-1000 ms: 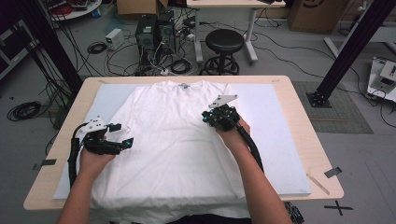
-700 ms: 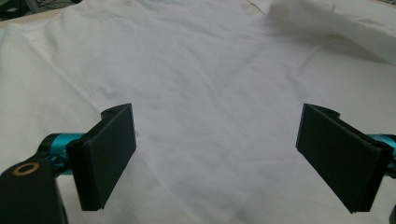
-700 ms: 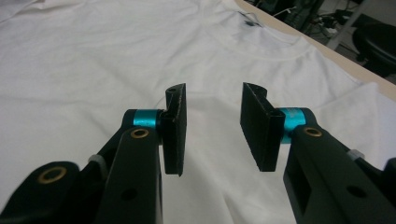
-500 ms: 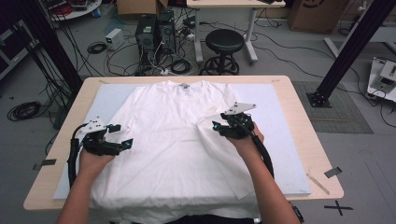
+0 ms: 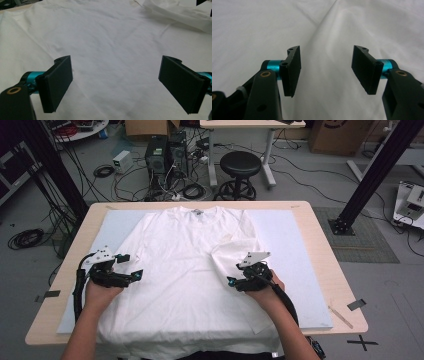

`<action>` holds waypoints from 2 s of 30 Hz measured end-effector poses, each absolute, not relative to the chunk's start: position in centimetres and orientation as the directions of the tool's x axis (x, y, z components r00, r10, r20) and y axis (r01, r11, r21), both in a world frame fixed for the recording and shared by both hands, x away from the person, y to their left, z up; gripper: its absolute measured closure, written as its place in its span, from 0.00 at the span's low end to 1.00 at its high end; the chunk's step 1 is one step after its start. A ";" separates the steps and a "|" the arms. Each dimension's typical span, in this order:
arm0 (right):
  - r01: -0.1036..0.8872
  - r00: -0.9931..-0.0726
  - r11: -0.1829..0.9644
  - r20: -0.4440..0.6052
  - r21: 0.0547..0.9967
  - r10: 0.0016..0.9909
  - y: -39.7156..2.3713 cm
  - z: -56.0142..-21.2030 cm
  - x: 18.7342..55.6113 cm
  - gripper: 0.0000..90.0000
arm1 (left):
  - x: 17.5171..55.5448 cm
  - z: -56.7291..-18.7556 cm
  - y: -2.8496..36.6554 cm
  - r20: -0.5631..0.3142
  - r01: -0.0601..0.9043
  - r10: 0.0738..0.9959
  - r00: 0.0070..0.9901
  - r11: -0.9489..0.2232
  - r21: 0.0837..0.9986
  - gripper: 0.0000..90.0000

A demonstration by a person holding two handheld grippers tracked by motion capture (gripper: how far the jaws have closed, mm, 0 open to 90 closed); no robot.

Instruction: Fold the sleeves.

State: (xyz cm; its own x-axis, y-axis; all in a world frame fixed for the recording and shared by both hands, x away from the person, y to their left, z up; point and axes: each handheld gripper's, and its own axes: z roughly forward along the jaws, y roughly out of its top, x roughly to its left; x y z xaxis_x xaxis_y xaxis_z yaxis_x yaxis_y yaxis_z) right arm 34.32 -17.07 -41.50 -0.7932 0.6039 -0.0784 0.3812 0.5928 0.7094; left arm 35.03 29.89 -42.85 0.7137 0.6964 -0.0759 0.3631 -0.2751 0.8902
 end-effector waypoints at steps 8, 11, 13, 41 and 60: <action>0.385 -0.828 0.642 -0.059 0.663 0.557 -16.3 -42.8 33.9 0.63 | 35.2 -42.9 30.0 -0.078 0.364 0.696 0.714 -0.274 0.890 0.13; 0.348 -0.854 0.712 -0.106 0.610 0.509 -15.9 -43.3 33.5 0.99 | 35.1 -42.8 29.9 -0.075 0.359 0.694 0.716 -0.275 0.892 0.13; 0.353 -0.855 0.716 -0.102 0.601 0.508 -15.8 -43.3 33.6 1.00 | 35.0 -42.7 29.9 -0.074 0.358 0.693 0.717 -0.276 0.892 0.13; 0.301 -0.883 0.638 -0.044 0.709 0.466 -10.5 -39.6 35.2 0.99 | 34.9 -42.6 30.1 -0.075 0.356 0.694 0.716 -0.271 0.894 0.13; 0.314 -0.869 0.607 -0.037 0.730 0.493 -6.6 -39.4 37.7 0.77 | 34.8 -42.7 30.1 -0.077 0.356 0.690 0.719 -0.272 0.894 0.13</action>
State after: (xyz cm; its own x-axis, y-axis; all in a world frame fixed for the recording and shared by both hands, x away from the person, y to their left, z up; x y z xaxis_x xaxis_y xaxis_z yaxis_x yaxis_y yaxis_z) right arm 37.68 -6.63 -39.37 -0.8690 0.4934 -0.0369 0.3139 0.6075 0.7297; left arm 34.84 30.12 -42.69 0.7193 0.6905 -0.0766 0.3565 -0.2721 0.8938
